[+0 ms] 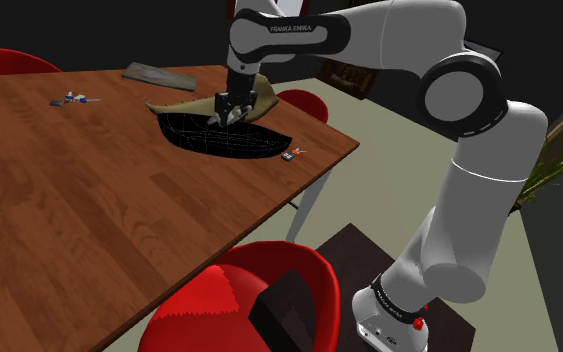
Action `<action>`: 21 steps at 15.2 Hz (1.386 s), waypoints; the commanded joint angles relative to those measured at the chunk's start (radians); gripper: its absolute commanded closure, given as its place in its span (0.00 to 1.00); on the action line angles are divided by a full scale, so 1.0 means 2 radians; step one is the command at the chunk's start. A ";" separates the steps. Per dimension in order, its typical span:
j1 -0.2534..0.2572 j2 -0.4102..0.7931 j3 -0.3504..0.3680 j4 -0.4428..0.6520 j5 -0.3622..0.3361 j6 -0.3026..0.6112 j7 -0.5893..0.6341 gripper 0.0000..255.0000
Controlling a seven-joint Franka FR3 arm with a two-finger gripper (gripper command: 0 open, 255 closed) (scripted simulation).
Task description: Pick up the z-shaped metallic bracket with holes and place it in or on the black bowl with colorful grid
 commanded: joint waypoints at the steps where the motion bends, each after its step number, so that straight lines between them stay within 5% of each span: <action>1: 0.000 0.000 0.000 -0.006 0.000 0.006 0.000 1.00; 7: 0.000 0.000 0.000 -0.006 0.000 0.006 0.000 1.00; 8: 0.000 0.000 0.000 -0.006 0.000 0.006 0.000 0.00; 13: 0.000 0.000 0.000 -0.006 0.000 0.006 0.000 0.00; 17: -0.001 -0.007 -0.001 0.047 -0.001 -0.054 0.001 0.00; 21: -0.001 -0.007 -0.001 0.047 -0.001 -0.054 0.001 0.00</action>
